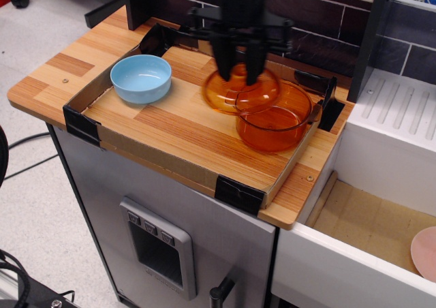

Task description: Put lid on pot

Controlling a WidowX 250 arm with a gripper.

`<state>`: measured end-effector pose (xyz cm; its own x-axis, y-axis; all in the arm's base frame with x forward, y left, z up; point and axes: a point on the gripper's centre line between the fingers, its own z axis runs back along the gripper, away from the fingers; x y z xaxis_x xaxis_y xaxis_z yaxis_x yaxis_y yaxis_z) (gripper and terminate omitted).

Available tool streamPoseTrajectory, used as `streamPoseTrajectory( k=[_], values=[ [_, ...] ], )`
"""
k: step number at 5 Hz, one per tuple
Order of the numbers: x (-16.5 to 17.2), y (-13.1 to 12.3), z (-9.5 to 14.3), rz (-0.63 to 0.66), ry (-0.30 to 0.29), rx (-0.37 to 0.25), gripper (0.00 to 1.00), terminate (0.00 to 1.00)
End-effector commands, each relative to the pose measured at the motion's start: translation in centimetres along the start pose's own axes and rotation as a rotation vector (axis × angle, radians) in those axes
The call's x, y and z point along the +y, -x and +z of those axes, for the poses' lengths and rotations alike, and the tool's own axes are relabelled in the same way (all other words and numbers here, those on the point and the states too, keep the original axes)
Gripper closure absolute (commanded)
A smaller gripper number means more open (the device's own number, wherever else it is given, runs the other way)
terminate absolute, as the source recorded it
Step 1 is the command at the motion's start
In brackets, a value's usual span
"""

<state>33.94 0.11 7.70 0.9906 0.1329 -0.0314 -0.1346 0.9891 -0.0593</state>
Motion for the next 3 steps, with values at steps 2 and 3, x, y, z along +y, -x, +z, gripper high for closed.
streamPoseTrajectory(
  k=[2,3],
  values=[
    [-2.59,-0.92,-1.06,0.013,-0.019,-0.054,1.00,0.00],
    [-2.61,-1.21,-1.13,0.026,-0.016,-0.052,1.00,0.00]
  ],
)
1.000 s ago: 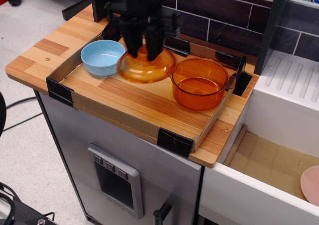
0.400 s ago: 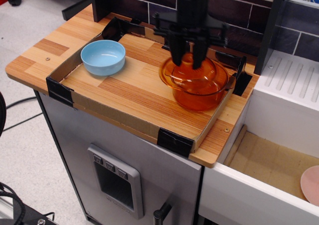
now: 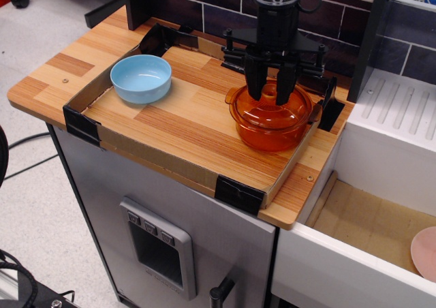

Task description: Put lid on pot

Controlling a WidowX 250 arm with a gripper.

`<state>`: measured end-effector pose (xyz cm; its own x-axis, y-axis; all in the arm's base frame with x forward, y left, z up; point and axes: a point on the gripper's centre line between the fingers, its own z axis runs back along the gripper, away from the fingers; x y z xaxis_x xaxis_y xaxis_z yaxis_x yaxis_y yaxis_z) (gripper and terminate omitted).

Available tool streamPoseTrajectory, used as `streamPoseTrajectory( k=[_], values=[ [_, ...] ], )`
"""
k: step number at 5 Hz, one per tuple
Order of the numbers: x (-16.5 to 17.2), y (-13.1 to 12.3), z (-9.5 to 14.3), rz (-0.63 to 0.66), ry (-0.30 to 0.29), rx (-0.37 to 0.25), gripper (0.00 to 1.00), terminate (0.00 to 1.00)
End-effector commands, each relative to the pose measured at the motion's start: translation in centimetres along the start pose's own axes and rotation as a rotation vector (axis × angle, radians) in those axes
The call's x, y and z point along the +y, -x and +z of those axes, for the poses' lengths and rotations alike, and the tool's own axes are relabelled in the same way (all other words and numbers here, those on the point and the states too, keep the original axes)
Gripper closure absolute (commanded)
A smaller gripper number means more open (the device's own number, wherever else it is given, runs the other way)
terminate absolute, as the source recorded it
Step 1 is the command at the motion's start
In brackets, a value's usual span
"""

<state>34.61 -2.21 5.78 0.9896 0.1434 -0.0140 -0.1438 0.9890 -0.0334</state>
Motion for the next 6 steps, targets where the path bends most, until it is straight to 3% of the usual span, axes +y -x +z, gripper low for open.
streamPoseTrajectory(
  k=[1,2,3,6],
  values=[
    [-0.2,-1.7,0.9,0.035,0.020,-0.009,1.00,0.00],
    [-0.4,-2.7,1.1,0.045,0.014,-0.015,0.00,0.00],
    [-0.2,-3.4,1.6,0.043,0.007,-0.016,0.00,0.00],
    [1.5,-1.8,6.3,0.005,0.064,-0.045,0.00,0.00]
  ],
)
